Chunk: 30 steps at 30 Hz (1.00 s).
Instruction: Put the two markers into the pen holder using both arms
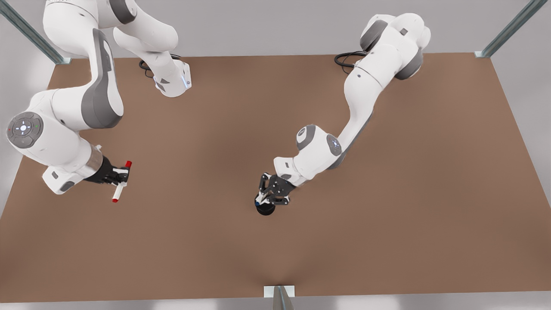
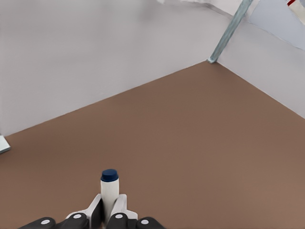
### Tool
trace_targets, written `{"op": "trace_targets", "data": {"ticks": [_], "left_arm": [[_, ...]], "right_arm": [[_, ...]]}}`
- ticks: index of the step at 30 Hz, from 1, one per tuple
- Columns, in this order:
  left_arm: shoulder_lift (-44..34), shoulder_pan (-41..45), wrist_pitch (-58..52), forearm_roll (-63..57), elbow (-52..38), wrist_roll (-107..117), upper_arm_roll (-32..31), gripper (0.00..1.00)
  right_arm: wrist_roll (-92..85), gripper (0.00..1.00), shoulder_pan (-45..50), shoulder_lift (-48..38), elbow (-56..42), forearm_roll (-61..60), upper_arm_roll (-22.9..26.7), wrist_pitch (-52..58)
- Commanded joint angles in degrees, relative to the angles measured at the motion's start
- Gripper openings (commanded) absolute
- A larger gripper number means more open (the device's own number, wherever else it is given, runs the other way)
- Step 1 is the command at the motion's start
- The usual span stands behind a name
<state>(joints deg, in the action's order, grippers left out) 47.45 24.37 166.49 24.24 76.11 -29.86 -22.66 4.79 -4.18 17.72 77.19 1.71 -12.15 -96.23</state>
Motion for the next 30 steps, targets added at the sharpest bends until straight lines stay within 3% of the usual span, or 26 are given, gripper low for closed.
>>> {"op": "trace_targets", "data": {"ticks": [1, 12, 13, 16, 19, 21, 24, 26, 27, 29, 30], "left_arm": [[1.9, 2.1, 24.7, 0.8, -0.6, -33.9, 0.1, 0.21], [8.3, 4.5, 30.0, 1.2, 3.2, -28.4, 0.3, 0.24], [7.8, 4.9, 30.0, 1.3, 3.2, -26.3, 0.3, 1.00], [4.2, 4.5, 29.3, 2.4, 7.6, -25.2, 0.2, 1.00], [-9.8, -5.4, 25.6, 1.8, 25.5, -25.6, -3.0, 1.00], [-14.8, -18.0, 16.3, 1.8, 30.9, -26.7, -10.8, 1.00], [-23.3, -34.1, -15.0, 1.9, 29.6, -26.7, -13.0, 1.00], [-23.3, -42.2, -38.5, 0.7, 22.1, -17.8, -10.3, 1.00], [-23.1, -43.0, -48.5, -1.7, 18.0, -3.0, -5.8, 1.00], [-23.2, -44.2, -77.9, -18.9, 2.3, 16.8, -3.5, 1.00], [-23.3, -44.4, -83.7, -23.4, -1.5, 25.4, -3.3, 1.00]], "right_arm": [[8.9, 0.21, 0.9, 0.3, -0.1, -0.5, -0.6, -3.9], [17.9, 0.21, 7.1, 12.6, -1.8, 1.2, -3.1, -22.5], [17.9, 0.21, 7.3, 13.0, -1.7, 1.2, -3.1, -23.8], [18.0, 0.21, 8.6, 13.3, -1.6, 1.2, -3.1, -26.1], [20.1, 0.21, 12.4, 13.7, -1.5, 2.4, -3.1, -28.0], [22.0, 0.21, 15.2, 13.8, -1.3, 2.5, -3.1, -29.1], [24.7, 0.21, 18.4, 14.5, 0.2, 2.4, -3.1, -32.6], [25.0, 0.21, 20.4, 16.1, 0.5, 2.4, -3.1, -39.5], [27.9, 0.21, 21.9, 17.0, 0.1, 2.8, -2.6, -42.0], [29.0, 0.21, 25.3, 20.7, -0.4, 6.9, -2.3, -49.8], [29.0, 0.21, 25.6, 22.0, -0.6, 9.1, -2.3, -52.3]]}}
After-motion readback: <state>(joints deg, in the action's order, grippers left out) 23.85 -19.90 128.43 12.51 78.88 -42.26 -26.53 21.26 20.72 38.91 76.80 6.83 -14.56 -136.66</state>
